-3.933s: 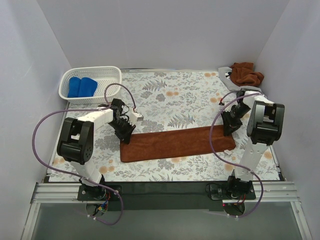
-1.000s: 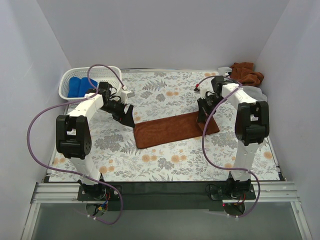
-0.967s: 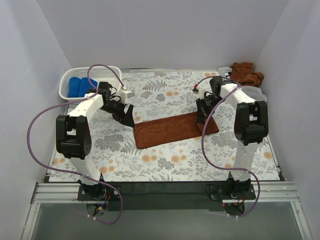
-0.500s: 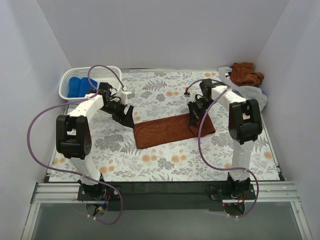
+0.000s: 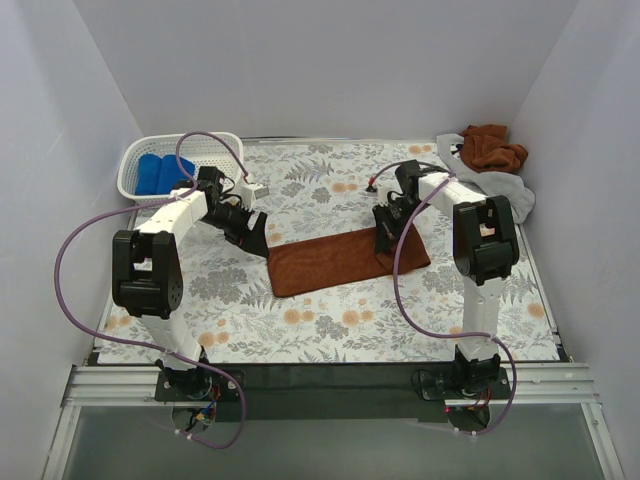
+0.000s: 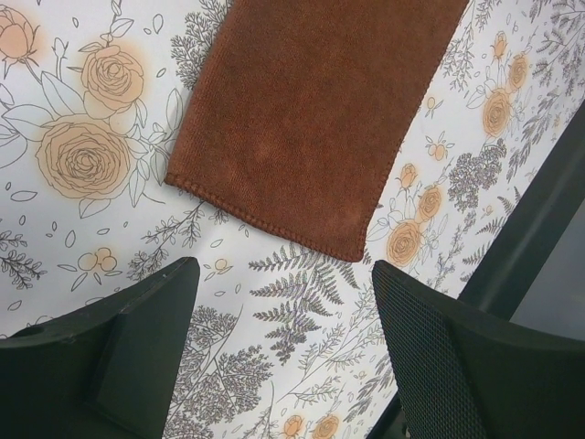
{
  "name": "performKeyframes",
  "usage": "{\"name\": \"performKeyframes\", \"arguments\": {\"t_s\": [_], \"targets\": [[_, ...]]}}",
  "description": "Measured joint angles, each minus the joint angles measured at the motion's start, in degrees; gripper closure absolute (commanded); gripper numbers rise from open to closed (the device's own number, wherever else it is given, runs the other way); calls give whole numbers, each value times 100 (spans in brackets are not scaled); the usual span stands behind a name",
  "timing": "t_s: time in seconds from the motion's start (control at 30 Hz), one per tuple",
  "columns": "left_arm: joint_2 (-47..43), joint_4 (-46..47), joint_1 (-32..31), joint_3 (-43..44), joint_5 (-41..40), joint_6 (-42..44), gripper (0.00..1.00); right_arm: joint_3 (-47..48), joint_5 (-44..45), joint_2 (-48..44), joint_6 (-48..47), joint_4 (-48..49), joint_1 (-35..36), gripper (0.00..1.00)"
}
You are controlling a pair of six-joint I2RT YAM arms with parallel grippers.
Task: Roll the towels
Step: Fold the towel
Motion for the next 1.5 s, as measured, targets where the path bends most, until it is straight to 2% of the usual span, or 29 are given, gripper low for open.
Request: {"name": "performKeyframes", "arguments": {"t_s": [0.5, 0.63, 0.67, 0.77, 0.93, 1.13, 1.27, 1.33, 1.47, 1.5], "targets": [[0, 44, 0, -24, -63, -4, 28, 240, -46, 87, 55, 26, 20, 99], [0, 42, 0, -28, -68, -7, 28, 164, -129, 151, 85, 17, 66, 77], [0, 42, 0, -28, -68, -7, 28, 164, -168, 157, 92, 15, 72, 68], [0, 44, 0, -28, -70, -13, 28, 201, -269, 146, 83, -48, 87, 60], [0, 55, 0, -31, -63, -13, 28, 584, -341, -4, 33, -199, 83, 61], [0, 107, 0, -61, -61, -7, 29, 776, -479, -651, -26, -208, -205, 66], [0, 129, 0, -63, -61, -4, 29, 745, -372, -750, -162, -238, -505, 74], [0, 146, 0, -63, -61, -7, 29, 649, -164, -739, -190, -275, -627, 73], [0, 168, 0, -63, -59, -7, 30, 560, 72, -590, -138, -337, -691, 60], [0, 168, 0, -63, -59, -7, 30, 531, 92, -560, -122, -332, -686, 60]]}}
